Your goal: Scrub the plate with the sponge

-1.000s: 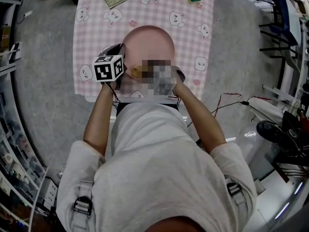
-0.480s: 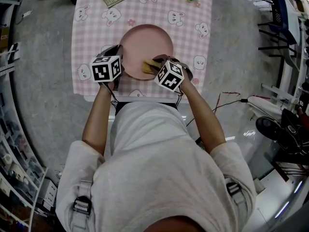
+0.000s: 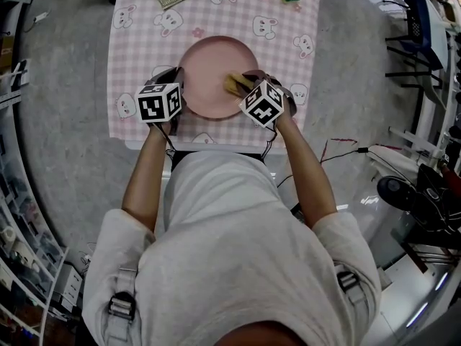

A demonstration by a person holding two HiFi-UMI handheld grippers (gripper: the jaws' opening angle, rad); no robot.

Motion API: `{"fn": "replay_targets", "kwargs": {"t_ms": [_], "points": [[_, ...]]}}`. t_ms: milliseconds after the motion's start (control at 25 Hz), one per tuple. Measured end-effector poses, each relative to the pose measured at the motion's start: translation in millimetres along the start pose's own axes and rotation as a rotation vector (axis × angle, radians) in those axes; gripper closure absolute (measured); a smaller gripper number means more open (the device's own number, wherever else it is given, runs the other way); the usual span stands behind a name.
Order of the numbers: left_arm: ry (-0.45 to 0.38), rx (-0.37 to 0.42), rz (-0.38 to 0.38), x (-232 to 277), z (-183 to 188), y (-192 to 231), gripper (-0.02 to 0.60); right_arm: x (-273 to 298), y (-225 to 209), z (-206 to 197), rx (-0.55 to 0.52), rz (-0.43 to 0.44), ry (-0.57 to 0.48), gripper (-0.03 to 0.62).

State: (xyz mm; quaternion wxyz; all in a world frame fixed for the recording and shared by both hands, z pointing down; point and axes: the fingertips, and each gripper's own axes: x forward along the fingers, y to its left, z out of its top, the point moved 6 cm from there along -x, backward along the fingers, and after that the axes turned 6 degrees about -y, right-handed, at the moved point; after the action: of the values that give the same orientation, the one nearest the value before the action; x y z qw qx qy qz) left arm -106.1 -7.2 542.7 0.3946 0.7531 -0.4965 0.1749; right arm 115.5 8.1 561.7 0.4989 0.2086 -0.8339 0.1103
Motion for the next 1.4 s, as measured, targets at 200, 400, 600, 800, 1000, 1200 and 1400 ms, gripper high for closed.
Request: {"fn": "replay_targets", "kwargs": {"t_ms": [200,400,600,800,1000,1200,1400], "points": [[0.003,-0.006,0.003,-0.8,-0.2,5.7,0.554,4.4,-17.6,8.7,0.026,-0.081,-0.008,0.506],[0.004,-0.029,0.005,-1.5,-1.8,6.0,0.552,7.7,-42.6,17.4,0.085,-0.178,-0.023,0.507],[0.008,-0.038,0.002,0.2,-2.0,6.6,0.551,16.5,-60.7,33.9,0.117,-0.254,-0.058,0.507],[0.013,-0.045,0.006,0.0,-0.1,7.2,0.551,23.7,-64.3,51.8,0.094,-0.264,-0.066,0.507],[0.008,-0.042,0.016,1.0,0.8,6.8,0.552,28.4,-53.5,69.9,0.038,-0.224,-0.118,0.508],[0.011,-0.054,0.017,3.0,-1.4,8.5,0.552,35.8,-23.2,88.4,-0.075,-0.135,-0.148,0.508],[0.012,-0.06,0.018,5.3,-2.1,10.7,0.554,39.7,4.1,98.9,-0.137,-0.036,-0.159,0.508]]}}
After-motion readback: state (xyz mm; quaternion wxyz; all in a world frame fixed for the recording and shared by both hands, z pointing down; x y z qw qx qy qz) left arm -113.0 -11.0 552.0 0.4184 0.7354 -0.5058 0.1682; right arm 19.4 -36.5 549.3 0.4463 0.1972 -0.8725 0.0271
